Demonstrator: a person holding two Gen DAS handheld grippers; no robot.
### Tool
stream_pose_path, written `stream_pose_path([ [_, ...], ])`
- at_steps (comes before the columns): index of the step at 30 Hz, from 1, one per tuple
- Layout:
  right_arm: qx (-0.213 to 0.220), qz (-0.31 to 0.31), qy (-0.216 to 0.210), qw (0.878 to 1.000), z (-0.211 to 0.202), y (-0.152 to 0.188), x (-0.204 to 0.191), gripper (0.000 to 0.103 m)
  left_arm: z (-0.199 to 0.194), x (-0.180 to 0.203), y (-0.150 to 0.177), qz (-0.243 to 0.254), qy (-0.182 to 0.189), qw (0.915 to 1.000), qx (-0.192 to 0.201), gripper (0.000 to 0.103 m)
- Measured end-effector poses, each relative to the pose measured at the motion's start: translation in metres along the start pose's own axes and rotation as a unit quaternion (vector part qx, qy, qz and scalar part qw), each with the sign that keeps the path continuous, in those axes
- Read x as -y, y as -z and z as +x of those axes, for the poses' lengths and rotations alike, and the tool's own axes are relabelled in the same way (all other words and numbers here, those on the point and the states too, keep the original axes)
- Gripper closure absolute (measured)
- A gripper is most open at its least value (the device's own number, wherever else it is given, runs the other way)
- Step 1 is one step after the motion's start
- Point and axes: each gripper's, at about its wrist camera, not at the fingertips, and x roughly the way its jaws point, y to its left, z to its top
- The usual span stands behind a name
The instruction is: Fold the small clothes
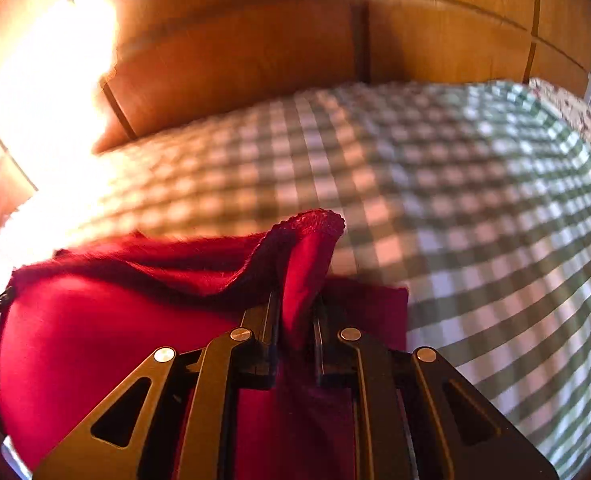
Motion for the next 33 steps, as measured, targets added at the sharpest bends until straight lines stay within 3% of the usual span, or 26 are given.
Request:
stream_pose_path([
  [4, 0.011, -0.007, -0.008, 1.0, -0.002, 0.002, -0.001, 0.079, -0.016, 0.007, -0.001, 0.012, -0.023, 0.9997, 0.002, 0.082],
  [5, 0.009, -0.008, -0.012, 1.0, -0.005, 0.002, -0.001, 0.07, -0.025, 0.011, 0.0, 0.017, -0.028, 0.9994, 0.009, 0.079],
  [6, 0.01, -0.009, -0.013, 1.0, -0.011, 0.001, -0.001, 0.045, -0.035, 0.012, 0.002, 0.024, -0.035, 0.9989, 0.02, 0.077],
  [8, 0.034, -0.009, 0.003, 0.999, -0.03, 0.004, -0.005, 0.025, -0.056, 0.014, 0.011, 0.036, -0.038, 0.9978, 0.041, 0.07],
  [11, 0.068, -0.025, -0.007, 0.997, -0.064, 0.017, -0.014, 0.025, -0.079, 0.024, 0.033, 0.051, -0.027, 0.9969, 0.053, 0.065],
  [17, 0.064, -0.08, -0.059, 0.993, -0.1, 0.064, -0.045, 0.025, -0.101, 0.041, 0.08, 0.081, -0.03, 0.9946, 0.058, 0.058],
  [19, 0.057, -0.101, -0.055, 0.992, -0.102, 0.079, -0.053, 0.025, -0.104, 0.045, 0.092, 0.087, -0.033, 0.9942, 0.055, 0.057],
  [21, 0.047, -0.117, -0.026, 0.992, -0.1, 0.094, -0.055, 0.025, -0.104, 0.046, 0.099, 0.085, -0.033, 0.9947, 0.049, 0.057],
  [27, 0.046, -0.058, -0.003, 0.997, -0.117, 0.102, -0.016, 0.025, -0.114, 0.043, 0.109, 0.075, -0.026, 0.9954, 0.053, 0.05],
  [33, 0.027, 0.002, -0.007, 1.0, -0.122, 0.113, 0.021, 0.025, -0.118, 0.038, 0.113, 0.071, -0.024, 0.9956, 0.055, 0.046],
])
